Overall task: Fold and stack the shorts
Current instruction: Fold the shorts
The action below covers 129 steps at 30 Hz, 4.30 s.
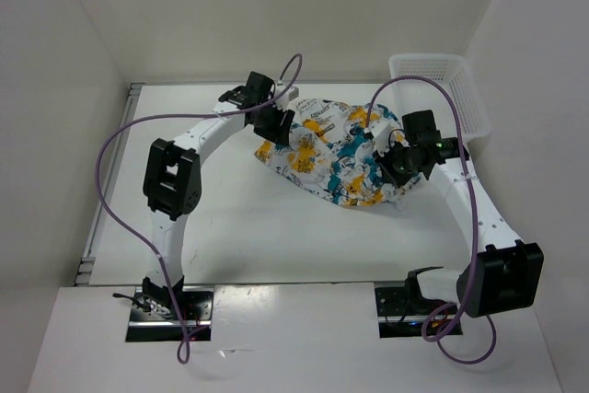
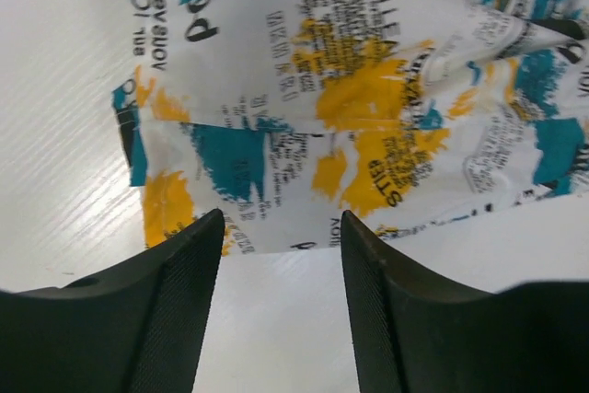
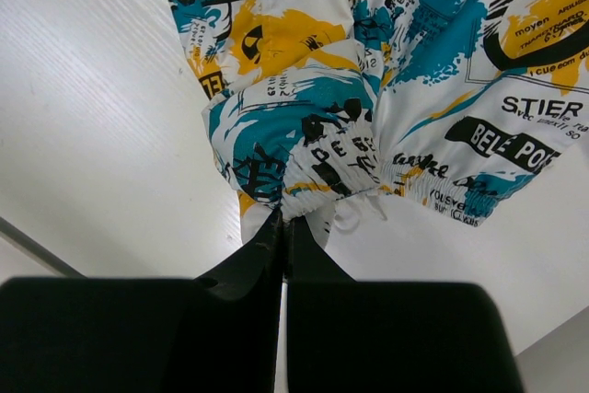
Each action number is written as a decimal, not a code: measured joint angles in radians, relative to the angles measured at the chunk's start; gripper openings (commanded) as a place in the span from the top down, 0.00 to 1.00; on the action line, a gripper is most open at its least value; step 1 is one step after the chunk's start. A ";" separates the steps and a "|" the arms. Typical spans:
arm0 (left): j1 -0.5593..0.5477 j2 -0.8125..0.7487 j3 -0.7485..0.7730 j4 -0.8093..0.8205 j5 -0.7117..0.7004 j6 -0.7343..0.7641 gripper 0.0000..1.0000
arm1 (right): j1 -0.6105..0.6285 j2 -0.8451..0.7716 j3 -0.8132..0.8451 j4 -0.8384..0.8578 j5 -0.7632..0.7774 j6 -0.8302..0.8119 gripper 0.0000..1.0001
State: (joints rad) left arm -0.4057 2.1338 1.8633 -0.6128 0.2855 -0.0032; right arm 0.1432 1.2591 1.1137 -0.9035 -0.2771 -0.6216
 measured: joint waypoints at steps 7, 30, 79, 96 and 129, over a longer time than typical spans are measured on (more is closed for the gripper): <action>0.033 0.089 0.047 0.032 -0.068 -0.001 0.32 | 0.000 -0.002 0.000 0.000 0.000 0.000 1.00; 0.053 0.285 0.226 0.060 -0.067 0.002 0.38 | 0.000 -0.039 -0.024 0.005 0.003 -0.001 1.00; 0.346 0.013 0.706 -0.225 0.051 -0.001 1.00 | 0.000 0.135 0.572 0.119 0.047 0.204 1.00; 0.483 -0.541 0.873 -0.330 0.029 -0.001 1.00 | 0.000 -0.061 0.757 0.131 -0.179 0.317 1.00; 0.117 -0.513 -0.770 0.052 0.053 -0.002 0.46 | -0.006 -0.296 -0.167 0.192 -0.303 0.389 1.00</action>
State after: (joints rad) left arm -0.2890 1.6203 1.0931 -0.5606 0.3382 -0.0048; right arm 0.1375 0.9634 0.9466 -0.7116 -0.5797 -0.2325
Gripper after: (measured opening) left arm 0.537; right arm 0.007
